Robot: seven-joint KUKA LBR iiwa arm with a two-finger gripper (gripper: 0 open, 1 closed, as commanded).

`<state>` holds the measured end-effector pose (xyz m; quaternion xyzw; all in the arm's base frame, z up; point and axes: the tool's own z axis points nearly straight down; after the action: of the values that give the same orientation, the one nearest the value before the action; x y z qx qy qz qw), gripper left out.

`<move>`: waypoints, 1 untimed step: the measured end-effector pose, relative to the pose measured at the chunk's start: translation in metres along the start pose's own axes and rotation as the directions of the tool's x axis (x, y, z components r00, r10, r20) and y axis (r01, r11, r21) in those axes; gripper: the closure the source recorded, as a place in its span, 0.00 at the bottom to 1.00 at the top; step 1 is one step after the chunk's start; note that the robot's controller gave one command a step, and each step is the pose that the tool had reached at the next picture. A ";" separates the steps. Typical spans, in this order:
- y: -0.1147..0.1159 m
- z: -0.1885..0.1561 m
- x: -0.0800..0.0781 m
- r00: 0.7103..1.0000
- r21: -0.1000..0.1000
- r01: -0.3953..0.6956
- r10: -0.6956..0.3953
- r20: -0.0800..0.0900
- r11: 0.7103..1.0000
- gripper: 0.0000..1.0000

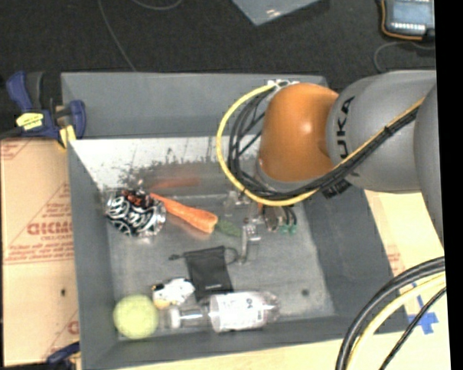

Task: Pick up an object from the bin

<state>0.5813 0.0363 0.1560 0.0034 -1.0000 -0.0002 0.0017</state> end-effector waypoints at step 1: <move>0.000 -0.004 0.000 1.000 0.000 0.000 0.000 0.005 1.000 0.00</move>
Offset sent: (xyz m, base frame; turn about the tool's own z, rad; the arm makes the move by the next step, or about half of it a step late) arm 0.0304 0.0651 -0.0860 -0.1616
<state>0.5818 0.0362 0.1602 0.0032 -1.0000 -0.0003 -0.0008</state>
